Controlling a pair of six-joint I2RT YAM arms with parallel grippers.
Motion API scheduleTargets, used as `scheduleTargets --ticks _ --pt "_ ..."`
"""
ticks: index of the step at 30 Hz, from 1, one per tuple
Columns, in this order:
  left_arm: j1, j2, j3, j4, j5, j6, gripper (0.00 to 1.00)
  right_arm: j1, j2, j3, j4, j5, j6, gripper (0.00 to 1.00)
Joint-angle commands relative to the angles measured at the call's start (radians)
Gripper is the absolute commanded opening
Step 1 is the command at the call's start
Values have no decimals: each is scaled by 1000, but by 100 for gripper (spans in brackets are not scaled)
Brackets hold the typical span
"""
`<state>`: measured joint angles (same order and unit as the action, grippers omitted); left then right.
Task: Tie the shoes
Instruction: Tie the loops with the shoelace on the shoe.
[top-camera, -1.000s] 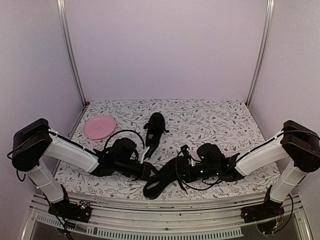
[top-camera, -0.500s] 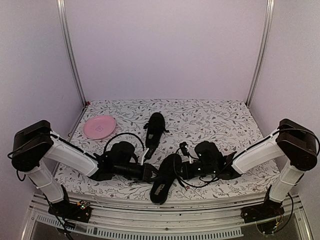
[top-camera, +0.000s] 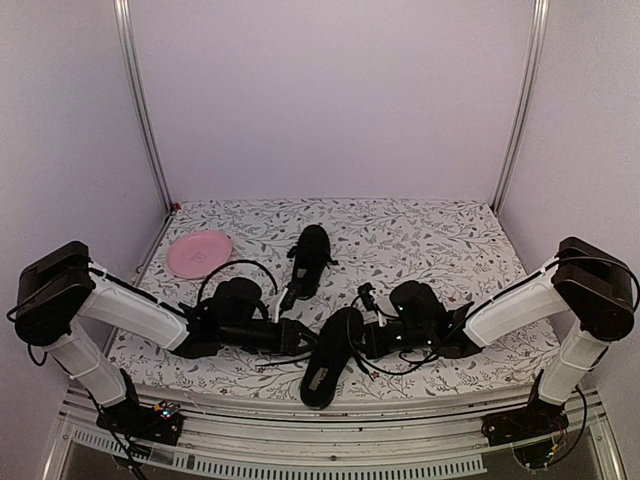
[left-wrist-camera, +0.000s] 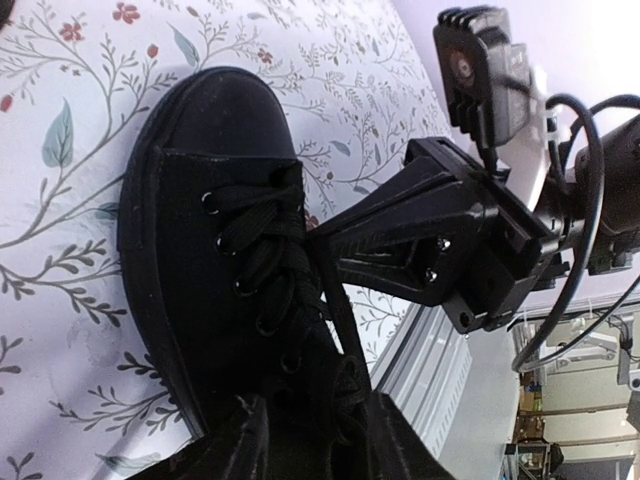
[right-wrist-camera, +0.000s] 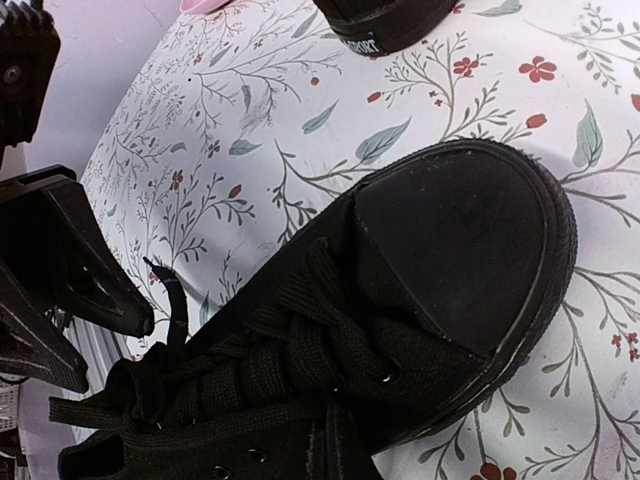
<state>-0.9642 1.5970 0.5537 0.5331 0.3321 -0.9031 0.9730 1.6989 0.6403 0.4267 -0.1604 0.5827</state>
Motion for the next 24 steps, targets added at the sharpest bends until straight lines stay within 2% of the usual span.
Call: scheduleTargets --ticks 1,14,16,20,24 --pt "13 3 29 -40 0 26 30 -8 -16 -9 15 -9 -15 2" --pt "12 65 53 -18 55 23 23 -9 -21 -8 23 -16 -19 2" --pt "12 70 54 -10 58 21 18 -9 -28 -11 23 -18 -21 2" --pt "12 57 44 19 56 21 1 3 -61 -17 24 -24 -34 2" --pt "12 27 37 23 20 46 0 42 -116 -26 14 -19 -54 2"
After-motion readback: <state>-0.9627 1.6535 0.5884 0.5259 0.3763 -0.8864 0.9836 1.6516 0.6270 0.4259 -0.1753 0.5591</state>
